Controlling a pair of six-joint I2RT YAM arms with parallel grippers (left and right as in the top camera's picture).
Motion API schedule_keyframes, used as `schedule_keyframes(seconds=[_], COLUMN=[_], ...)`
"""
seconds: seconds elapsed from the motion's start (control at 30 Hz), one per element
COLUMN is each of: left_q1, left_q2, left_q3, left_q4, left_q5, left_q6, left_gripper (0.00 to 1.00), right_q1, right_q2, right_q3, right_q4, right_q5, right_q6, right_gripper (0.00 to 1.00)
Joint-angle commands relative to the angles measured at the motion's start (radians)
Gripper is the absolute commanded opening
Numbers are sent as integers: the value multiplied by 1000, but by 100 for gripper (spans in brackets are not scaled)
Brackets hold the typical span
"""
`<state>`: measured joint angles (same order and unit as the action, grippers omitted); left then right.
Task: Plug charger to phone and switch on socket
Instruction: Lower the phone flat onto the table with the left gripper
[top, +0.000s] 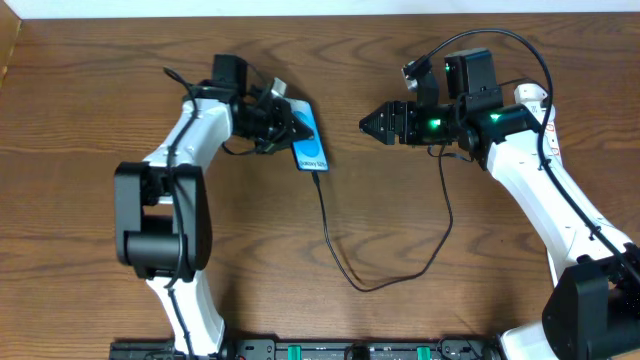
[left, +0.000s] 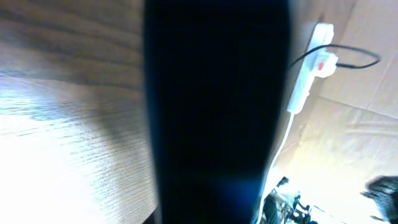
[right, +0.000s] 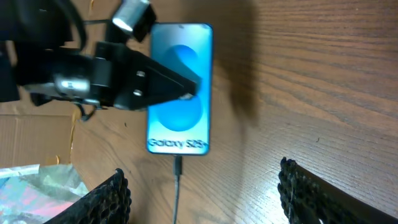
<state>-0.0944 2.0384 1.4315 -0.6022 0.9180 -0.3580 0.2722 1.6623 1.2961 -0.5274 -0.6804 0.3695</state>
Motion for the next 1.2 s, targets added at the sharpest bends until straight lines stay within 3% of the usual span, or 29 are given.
schedule_keyframes(seconds=[0.0, 0.23, 0.43, 1.17], left_q1=[-44, -122, -161, -160], left_q2=[32, 66, 67, 123], left_q3=[27, 25, 20, -15], left_q4=[1, 36, 75, 147], left_q5=[42, 32, -68, -74], left_q6=[26, 36, -3, -92], left_gripper=[7, 7, 8, 7], right_q1=[5, 5, 5, 12], right_q2=[6, 6, 6, 6], right_q3=[23, 23, 23, 23], right_q4=[-5, -16, -28, -34], right_q5=[-2, -2, -2, -2], right_q6=[-19, -19, -19, -19], right_gripper=[75, 74, 74, 74])
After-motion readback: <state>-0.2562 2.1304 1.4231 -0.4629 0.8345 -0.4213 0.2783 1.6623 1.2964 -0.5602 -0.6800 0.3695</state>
